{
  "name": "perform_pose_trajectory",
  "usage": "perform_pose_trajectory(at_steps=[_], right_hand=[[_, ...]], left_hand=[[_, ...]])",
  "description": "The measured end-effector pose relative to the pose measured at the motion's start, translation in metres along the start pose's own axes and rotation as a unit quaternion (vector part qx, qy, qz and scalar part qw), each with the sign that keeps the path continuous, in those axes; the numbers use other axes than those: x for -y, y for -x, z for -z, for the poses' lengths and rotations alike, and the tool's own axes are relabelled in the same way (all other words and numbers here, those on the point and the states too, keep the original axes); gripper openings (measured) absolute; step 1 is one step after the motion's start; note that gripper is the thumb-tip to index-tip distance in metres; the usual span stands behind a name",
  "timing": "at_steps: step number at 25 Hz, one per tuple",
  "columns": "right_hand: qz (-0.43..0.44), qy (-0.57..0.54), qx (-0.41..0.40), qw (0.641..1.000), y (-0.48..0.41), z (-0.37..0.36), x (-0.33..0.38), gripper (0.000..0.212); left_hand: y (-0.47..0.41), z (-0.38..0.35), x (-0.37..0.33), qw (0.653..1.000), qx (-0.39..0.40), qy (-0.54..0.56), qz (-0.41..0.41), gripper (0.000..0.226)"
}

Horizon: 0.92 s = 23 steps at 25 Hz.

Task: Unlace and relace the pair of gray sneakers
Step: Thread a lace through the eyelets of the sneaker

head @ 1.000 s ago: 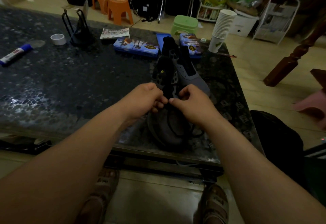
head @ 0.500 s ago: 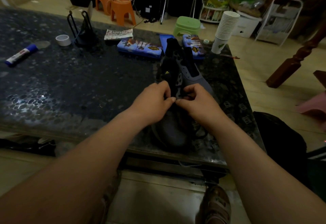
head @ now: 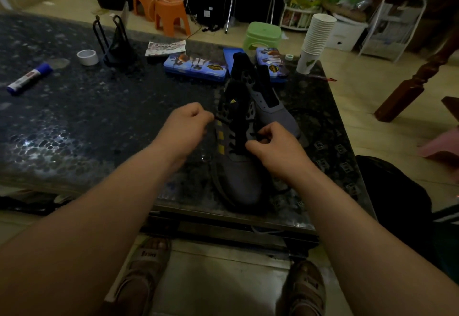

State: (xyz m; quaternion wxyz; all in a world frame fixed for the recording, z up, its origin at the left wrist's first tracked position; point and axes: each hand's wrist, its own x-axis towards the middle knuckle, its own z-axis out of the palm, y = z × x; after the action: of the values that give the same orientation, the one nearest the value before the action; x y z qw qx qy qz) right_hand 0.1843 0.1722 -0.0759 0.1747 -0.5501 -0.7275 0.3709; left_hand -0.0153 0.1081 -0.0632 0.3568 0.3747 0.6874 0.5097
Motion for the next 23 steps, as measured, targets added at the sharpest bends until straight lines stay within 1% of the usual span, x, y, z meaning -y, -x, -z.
perform_pose_trajectory(at_steps=[1, 2, 3, 4, 5, 7, 8, 9, 10, 11, 12, 13, 14, 15, 17, 19, 21, 23], right_hand=[[0.000, 0.004, -0.005, 1.000, 0.000, 0.000, 0.000, 0.043], [0.000, 0.007, -0.010, 1.000, 0.000, -0.001, 0.000, 0.041], [-0.001, 0.012, -0.013, 1.000, 0.000, -0.001, 0.000, 0.040], [-0.001, 0.020, -0.013, 1.000, 0.002, -0.002, 0.001, 0.039], [0.001, 0.029, -0.012, 1.000, 0.004, -0.003, 0.001, 0.039], [0.007, 0.039, -0.011, 0.999, 0.007, -0.004, 0.000, 0.037], [0.009, 0.040, -0.010, 0.999, 0.008, -0.003, 0.000, 0.037], [0.008, 0.037, -0.009, 0.999, 0.008, -0.003, -0.001, 0.037], [0.006, 0.031, -0.009, 0.999, 0.009, -0.002, -0.001, 0.038], [0.005, 0.023, -0.008, 1.000, 0.010, -0.001, -0.002, 0.040], [0.002, 0.015, -0.005, 1.000, 0.012, 0.001, -0.003, 0.043], [-0.004, 0.008, 0.002, 1.000, 0.014, 0.002, -0.004, 0.046], [-0.011, 0.007, 0.018, 1.000, 0.016, 0.004, -0.005, 0.049], [-0.017, 0.013, 0.039, 0.999, 0.019, 0.006, -0.006, 0.053], [-0.019, 0.033, 0.071, 0.997, 0.023, 0.006, -0.008, 0.058], [-0.023, 0.037, 0.070, 0.997, 0.025, 0.003, -0.008, 0.056], [-0.033, 0.025, 0.063, 0.997, 0.026, -0.001, -0.008, 0.052], [-0.038, 0.021, 0.064, 0.997, 0.026, -0.003, -0.010, 0.051]], left_hand=[[0.004, -0.011, -0.003, 0.991, 0.015, 0.132, 0.032, 0.022], [0.007, -0.021, -0.006, 0.975, 0.035, 0.211, 0.054, 0.018], [0.009, -0.027, -0.007, 0.966, 0.048, 0.244, 0.066, 0.016], [0.008, -0.028, -0.008, 0.962, 0.045, 0.256, 0.078, 0.016], [0.005, -0.024, -0.008, 0.959, 0.018, 0.269, 0.088, 0.018], [-0.009, -0.005, -0.006, 0.940, -0.077, 0.316, 0.107, 0.019], [-0.014, 0.006, -0.006, 0.937, -0.124, 0.310, 0.099, 0.017], [-0.015, 0.015, -0.005, 0.956, -0.157, 0.238, 0.068, 0.014], [-0.014, 0.019, -0.002, 0.982, -0.161, 0.101, 0.021, 0.013], [-0.011, 0.017, 0.002, 0.989, -0.133, -0.048, -0.032, 0.020], [-0.005, 0.011, 0.006, 0.980, -0.075, -0.169, -0.069, 0.029], [0.001, 0.004, 0.010, 0.965, -0.007, -0.250, -0.078, 0.035], [0.005, -0.004, 0.013, 0.953, 0.049, -0.288, -0.074, 0.038], [0.006, -0.010, 0.017, 0.948, 0.085, -0.298, -0.070, 0.038], [0.005, -0.017, 0.023, 0.954, 0.101, -0.272, -0.078, 0.040], [0.004, -0.019, 0.021, 0.962, 0.085, -0.247, -0.085, 0.038], [0.006, -0.018, 0.018, 0.973, 0.058, -0.213, -0.070, 0.031], [0.002, -0.012, 0.018, 0.994, 0.022, -0.105, -0.023, 0.020]])
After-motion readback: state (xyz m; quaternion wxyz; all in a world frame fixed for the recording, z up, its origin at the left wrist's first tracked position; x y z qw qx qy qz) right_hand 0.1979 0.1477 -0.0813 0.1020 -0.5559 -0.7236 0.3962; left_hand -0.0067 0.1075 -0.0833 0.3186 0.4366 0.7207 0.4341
